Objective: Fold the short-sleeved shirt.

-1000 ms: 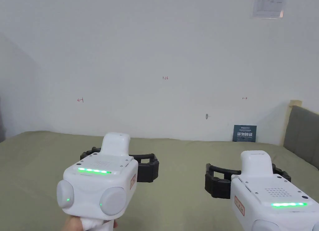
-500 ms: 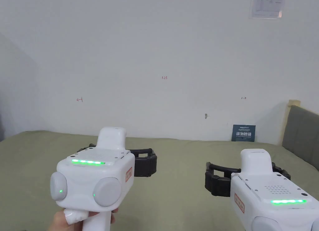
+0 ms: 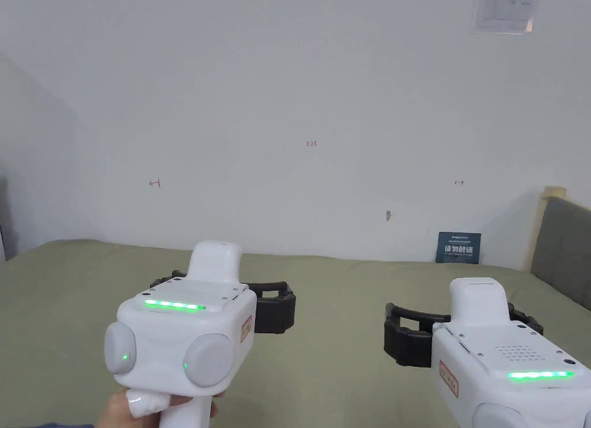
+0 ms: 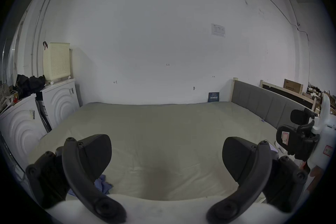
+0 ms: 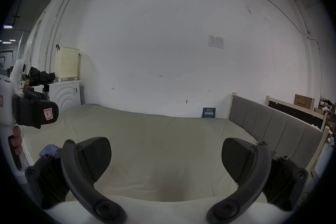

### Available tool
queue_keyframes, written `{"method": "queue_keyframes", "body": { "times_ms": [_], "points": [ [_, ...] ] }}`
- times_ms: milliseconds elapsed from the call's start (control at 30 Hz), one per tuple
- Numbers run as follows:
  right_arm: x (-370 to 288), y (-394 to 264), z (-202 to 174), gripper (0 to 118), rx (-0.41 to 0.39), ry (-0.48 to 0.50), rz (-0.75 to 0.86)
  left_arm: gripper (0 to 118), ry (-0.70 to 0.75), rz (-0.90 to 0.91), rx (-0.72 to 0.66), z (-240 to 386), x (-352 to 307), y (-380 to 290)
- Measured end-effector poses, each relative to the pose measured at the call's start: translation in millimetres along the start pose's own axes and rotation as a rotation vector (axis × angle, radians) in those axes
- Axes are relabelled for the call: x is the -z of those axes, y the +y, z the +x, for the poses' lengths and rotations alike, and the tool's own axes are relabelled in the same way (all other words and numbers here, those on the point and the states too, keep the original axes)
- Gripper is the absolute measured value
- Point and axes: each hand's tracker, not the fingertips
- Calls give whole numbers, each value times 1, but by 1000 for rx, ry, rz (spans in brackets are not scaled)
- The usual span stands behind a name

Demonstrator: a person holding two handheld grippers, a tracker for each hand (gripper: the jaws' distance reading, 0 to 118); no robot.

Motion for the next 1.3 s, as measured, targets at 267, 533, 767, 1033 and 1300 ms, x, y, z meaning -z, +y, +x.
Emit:
{"method": "queue_keyframes", "body": {
  "times_ms": [267,533,767,1033,1300],
  "points": [
    [-1,0,3,118,8,-4,-2,118,-17,-33,-12,-4,2,-1],
    [-2,1,0,118,-1,4,4,118,2,-11,8,-1,-1,-3],
    [-3,2,0,118,5,4,13,118,24,17,4,-1,-3,0],
    [-4,4,0,118,2,10,16,118,43,42,57,1,-4,-3],
    [-5,7,-2,118,-2,15,21,118,26,32,15,-2,-4,0]
  ]
}}
